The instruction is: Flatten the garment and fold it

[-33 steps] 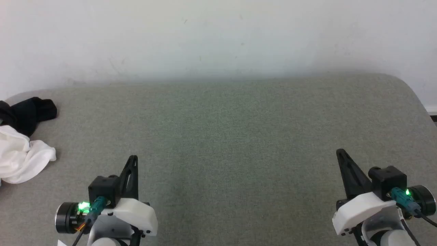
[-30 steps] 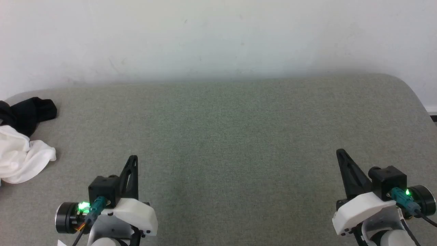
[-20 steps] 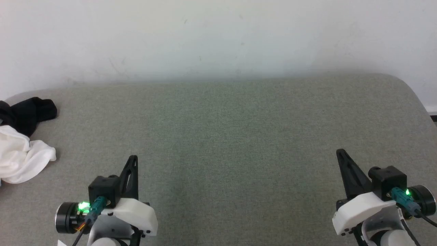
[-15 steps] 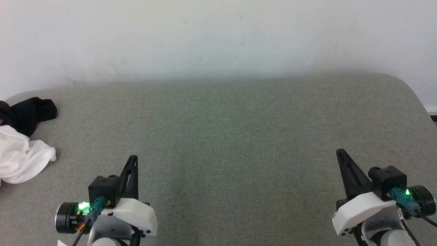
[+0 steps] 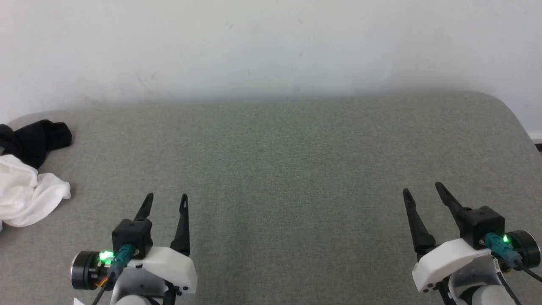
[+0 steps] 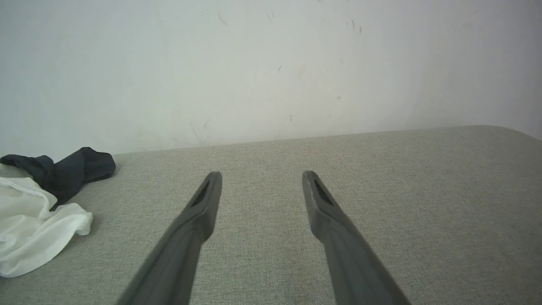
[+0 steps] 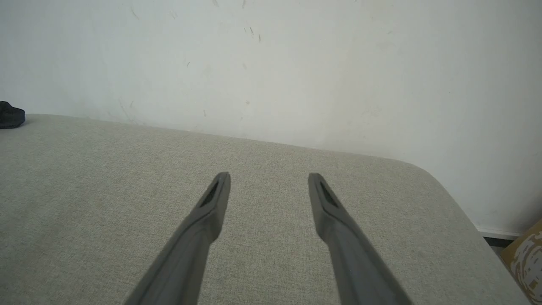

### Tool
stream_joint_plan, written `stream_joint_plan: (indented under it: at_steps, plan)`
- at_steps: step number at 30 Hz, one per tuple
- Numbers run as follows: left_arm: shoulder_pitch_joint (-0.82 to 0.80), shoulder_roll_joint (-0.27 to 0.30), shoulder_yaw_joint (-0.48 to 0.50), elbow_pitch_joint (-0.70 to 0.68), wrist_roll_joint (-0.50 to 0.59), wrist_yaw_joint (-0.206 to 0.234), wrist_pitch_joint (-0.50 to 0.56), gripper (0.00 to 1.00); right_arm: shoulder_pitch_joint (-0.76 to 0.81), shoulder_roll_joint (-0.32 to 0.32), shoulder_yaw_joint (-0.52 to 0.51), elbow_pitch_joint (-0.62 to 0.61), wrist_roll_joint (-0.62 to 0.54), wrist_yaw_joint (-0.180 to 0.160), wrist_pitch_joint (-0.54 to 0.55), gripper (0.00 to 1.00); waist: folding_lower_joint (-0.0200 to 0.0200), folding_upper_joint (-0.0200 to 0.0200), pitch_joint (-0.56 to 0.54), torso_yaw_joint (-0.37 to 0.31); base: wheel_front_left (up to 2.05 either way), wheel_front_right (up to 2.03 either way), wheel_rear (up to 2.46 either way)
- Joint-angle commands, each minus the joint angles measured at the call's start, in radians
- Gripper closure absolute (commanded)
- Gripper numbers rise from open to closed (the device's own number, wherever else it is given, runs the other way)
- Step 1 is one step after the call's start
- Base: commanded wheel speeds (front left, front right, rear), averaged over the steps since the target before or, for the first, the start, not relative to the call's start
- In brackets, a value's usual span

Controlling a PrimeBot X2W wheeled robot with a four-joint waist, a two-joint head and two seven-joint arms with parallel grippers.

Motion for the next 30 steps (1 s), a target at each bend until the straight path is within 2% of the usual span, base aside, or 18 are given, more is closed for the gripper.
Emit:
stream_joint_plan:
  at_steps: [1,14,30]
  plan:
    - [-0.007,0.000,-0.006,0.006,-0.007,0.008,-0.011,0.00,-0.004,0.000,-0.003,0.002,0.003,0.000,-0.010,0.00,0.0000,-0.0002,0.000,0.003,0.00,0.00,0.00]
    - [-0.018,0.002,-0.018,0.028,-0.022,0.028,-0.039,0.00,-0.007,0.001,-0.008,0.012,0.014,0.000,-0.035,0.00,0.0000,-0.0002,-0.003,0.056,0.00,0.00,0.00]
    - [-0.021,0.009,-0.023,0.044,-0.040,0.055,-0.072,0.00,-0.015,0.001,0.000,0.027,0.033,-0.001,-0.066,0.00,0.0000,-0.0002,-0.007,0.174,0.00,0.00,0.00]
